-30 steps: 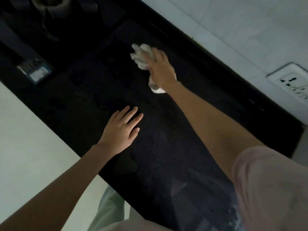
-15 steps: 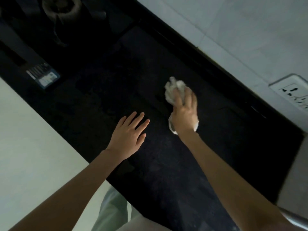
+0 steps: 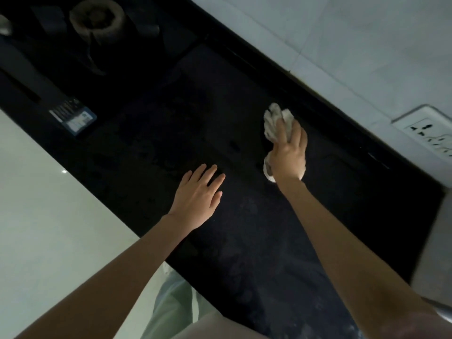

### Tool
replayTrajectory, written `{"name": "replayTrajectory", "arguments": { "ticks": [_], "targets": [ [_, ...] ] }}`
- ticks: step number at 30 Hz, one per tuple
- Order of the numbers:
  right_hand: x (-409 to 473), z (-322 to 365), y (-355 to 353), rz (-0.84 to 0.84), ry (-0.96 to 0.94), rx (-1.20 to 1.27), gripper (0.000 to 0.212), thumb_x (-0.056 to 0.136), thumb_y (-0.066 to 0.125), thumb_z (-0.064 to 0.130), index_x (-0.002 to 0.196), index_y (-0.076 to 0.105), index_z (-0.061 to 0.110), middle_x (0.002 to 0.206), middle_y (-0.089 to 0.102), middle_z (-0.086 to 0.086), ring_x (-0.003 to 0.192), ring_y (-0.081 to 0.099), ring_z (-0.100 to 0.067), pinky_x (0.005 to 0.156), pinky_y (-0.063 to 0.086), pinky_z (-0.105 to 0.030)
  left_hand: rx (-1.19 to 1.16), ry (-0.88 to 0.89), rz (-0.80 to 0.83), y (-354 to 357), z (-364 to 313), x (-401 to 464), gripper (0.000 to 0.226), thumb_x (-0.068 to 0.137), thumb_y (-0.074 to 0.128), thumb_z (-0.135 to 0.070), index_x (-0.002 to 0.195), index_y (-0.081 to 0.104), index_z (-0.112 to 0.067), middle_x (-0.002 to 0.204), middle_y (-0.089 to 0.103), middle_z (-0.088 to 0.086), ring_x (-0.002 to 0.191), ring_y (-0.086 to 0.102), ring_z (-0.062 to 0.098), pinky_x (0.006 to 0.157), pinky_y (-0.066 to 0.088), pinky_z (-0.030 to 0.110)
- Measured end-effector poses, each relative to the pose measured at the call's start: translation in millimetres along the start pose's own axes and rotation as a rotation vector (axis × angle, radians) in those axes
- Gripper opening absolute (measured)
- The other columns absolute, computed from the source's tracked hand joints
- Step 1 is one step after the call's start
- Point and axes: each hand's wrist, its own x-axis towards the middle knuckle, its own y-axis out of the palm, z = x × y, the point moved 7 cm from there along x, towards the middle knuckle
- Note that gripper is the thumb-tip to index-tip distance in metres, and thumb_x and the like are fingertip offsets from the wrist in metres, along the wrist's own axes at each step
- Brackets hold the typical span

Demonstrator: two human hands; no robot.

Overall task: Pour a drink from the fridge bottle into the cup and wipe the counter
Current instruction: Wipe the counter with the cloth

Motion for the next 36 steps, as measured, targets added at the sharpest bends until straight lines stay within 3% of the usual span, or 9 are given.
{"name": "replayTrajectory", "arguments": {
  "ticks": [2, 6, 12, 16, 20, 23, 28, 32, 36],
  "targets": [
    [-25.9, 16.0, -3.8, -0.018, -0.031, 0.021, 0.061, 0.086, 0.034, 0.016, 0.147, 0.035, 0.023, 0.147, 0.034, -0.021, 0.133, 0.033, -0.041, 0.104, 0.042, -0.051, 0.010, 0.010, -0.004, -1.9, -0.4, 0.4, 0.046, 0.093, 0.049, -0.033, 0.135, 0.051, -0.015, 0.144, 0.046, 0.013, 0.130, 0.046, 0.033, 0.100, 0.043, 0.050],
    [-58.4, 84.4, 14.1, 0.243, -0.193, 0.071, 0.091, 0.081, 0.064, 0.009, 0.150, 0.012, 0.037, 0.158, 0.012, -0.004, 0.144, 0.009, -0.030, 0.098, 0.045, -0.047, 0.049, 0.011, -0.073, -21.5, 19.0, -9.6, 0.046, 0.093, 0.049, -0.032, 0.135, 0.051, -0.012, 0.145, 0.044, 0.014, 0.129, 0.046, 0.033, 0.101, 0.041, 0.051],
    [-12.5, 176.9, 40.2, 0.302, -0.401, 0.032, 0.096, 0.079, 0.071, 0.016, 0.151, 0.012, 0.036, 0.157, 0.015, -0.003, 0.144, 0.014, -0.026, 0.103, 0.045, -0.044, 0.095, -0.087, -0.073, -34.5, 91.3, -40.4, 0.043, 0.092, 0.050, -0.030, 0.130, 0.056, -0.011, 0.139, 0.051, 0.015, 0.127, 0.048, 0.035, 0.097, 0.044, 0.052],
    [23.4, 145.4, 38.5, 0.291, -0.269, -0.067, 0.101, 0.074, 0.074, 0.016, 0.151, 0.011, 0.037, 0.156, 0.014, -0.002, 0.143, 0.014, -0.027, 0.103, 0.044, -0.042, 0.098, -0.109, -0.019, -26.7, 127.0, -46.6, 0.045, 0.091, 0.054, -0.029, 0.132, 0.055, -0.012, 0.140, 0.050, 0.015, 0.128, 0.047, 0.037, 0.096, 0.044, 0.054],
    [6.3, 84.2, 21.5, 0.156, -0.005, 0.018, 0.082, 0.082, 0.061, 0.005, 0.149, 0.024, 0.033, 0.154, 0.020, -0.010, 0.142, 0.019, -0.032, 0.107, 0.040, -0.042, 0.102, -0.076, -0.005, -25.0, 134.7, -43.4, 0.047, 0.092, 0.053, -0.032, 0.135, 0.051, -0.013, 0.142, 0.048, 0.014, 0.129, 0.045, 0.036, 0.096, 0.044, 0.054],
    [-30.4, 90.3, 20.7, 0.082, -0.119, -0.005, 0.077, 0.082, 0.060, 0.004, 0.148, 0.029, 0.029, 0.153, 0.025, -0.015, 0.140, 0.023, -0.036, 0.101, 0.046, -0.046, 0.073, -0.078, -0.002, -27.3, 133.9, -42.9, 0.047, 0.092, 0.053, -0.034, 0.134, 0.053, -0.013, 0.141, 0.050, 0.014, 0.129, 0.046, 0.037, 0.096, 0.044, 0.053],
    [-28.2, 164.5, 43.6, 0.153, -0.356, 0.058, 0.086, 0.083, 0.066, 0.014, 0.150, 0.017, 0.035, 0.154, 0.020, -0.006, 0.142, 0.018, -0.029, 0.092, 0.053, -0.047, 0.042, -0.055, -0.029, -27.6, 134.8, -44.2, 0.046, 0.092, 0.047, -0.036, 0.132, 0.055, -0.014, 0.139, 0.052, 0.013, 0.127, 0.048, 0.036, 0.096, 0.045, 0.053],
    [46.1, 214.1, 75.8, 0.234, -0.540, -0.066, 0.095, 0.081, 0.068, 0.023, 0.152, 0.006, 0.036, 0.156, 0.015, -0.005, 0.143, 0.015, -0.031, 0.108, 0.039, -0.044, 0.037, -0.070, -0.038, -23.0, 137.2, -46.1, 0.051, 0.094, 0.035, -0.040, 0.134, 0.054, -0.015, 0.143, 0.049, 0.011, 0.129, 0.046, 0.034, 0.099, 0.043, 0.052],
    [135.6, 170.2, 87.0, 0.239, -0.367, -0.065, 0.098, 0.075, 0.067, 0.014, 0.152, 0.010, 0.033, 0.157, 0.014, -0.006, 0.143, 0.015, -0.032, 0.116, 0.025, -0.040, 0.047, -0.086, -0.033, -20.8, 136.5, -45.8, 0.051, 0.093, 0.036, -0.041, 0.135, 0.053, -0.016, 0.144, 0.047, 0.010, 0.131, 0.045, 0.033, 0.101, 0.041, 0.052]
  ]
}}
